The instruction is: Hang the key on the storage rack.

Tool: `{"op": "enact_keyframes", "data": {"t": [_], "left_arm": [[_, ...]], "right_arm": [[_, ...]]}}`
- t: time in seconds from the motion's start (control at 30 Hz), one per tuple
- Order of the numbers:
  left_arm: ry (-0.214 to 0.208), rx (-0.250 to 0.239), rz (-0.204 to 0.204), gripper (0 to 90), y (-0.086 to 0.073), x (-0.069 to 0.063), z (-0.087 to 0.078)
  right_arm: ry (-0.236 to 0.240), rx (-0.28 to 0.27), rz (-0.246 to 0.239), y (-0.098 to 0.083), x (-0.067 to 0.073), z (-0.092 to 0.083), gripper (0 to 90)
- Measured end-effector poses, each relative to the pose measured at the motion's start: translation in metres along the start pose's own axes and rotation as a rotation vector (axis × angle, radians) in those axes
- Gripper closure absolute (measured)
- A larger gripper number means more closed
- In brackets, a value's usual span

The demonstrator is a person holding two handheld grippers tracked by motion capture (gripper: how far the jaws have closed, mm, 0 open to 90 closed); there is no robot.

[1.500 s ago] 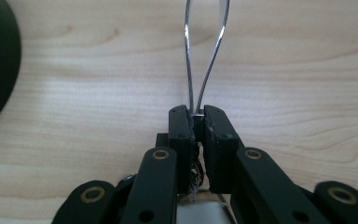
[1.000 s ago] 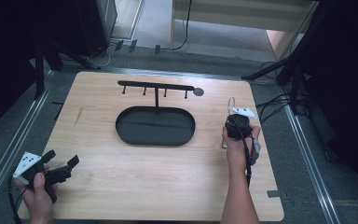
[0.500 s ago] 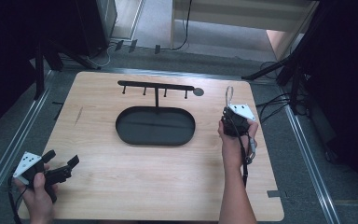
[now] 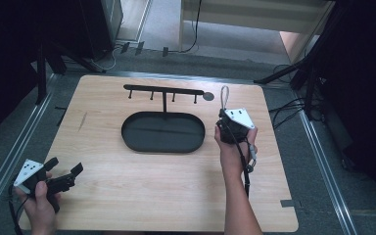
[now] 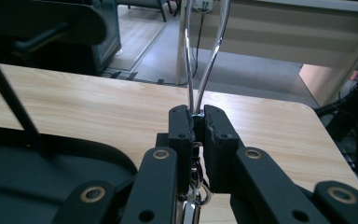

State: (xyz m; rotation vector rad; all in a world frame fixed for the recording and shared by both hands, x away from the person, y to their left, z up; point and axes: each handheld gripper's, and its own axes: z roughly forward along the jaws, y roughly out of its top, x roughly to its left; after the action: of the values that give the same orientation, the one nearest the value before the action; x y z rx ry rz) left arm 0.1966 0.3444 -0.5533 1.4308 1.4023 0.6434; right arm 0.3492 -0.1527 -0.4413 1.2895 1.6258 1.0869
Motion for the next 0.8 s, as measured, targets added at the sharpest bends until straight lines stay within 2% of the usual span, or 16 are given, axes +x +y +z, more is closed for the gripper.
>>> {"op": "enact_keyframes", "data": {"t": [0.07, 0.2, 0.3, 0.53, 0.8], "left_arm": [[0.000, -0.001, -0.002, 0.0, 0.000, 0.000, 0.000], [-0.001, -0.001, -0.002, 0.0, 0.000, 0.000, 0.000], [-0.001, 0.000, -0.001, 0.0, 0.000, 0.000, 0.000], [-0.002, -0.001, -0.003, 0.0, 0.000, 0.000, 0.000], [-0.002, -0.001, -0.007, 0.0, 0.000, 0.000, 0.000]], "right_arm": [[0.013, -0.009, -0.008, 0.001, 0.006, -0.001, 83.1], [0.059, -0.027, 0.040, 0.005, 0.016, -0.004, 83.1], [0.091, -0.040, 0.051, 0.009, 0.026, -0.006, 83.1], [0.136, -0.048, 0.032, 0.010, 0.046, -0.008, 83.1], [0.168, -0.038, 0.019, 0.007, 0.062, -0.007, 83.1]]}}
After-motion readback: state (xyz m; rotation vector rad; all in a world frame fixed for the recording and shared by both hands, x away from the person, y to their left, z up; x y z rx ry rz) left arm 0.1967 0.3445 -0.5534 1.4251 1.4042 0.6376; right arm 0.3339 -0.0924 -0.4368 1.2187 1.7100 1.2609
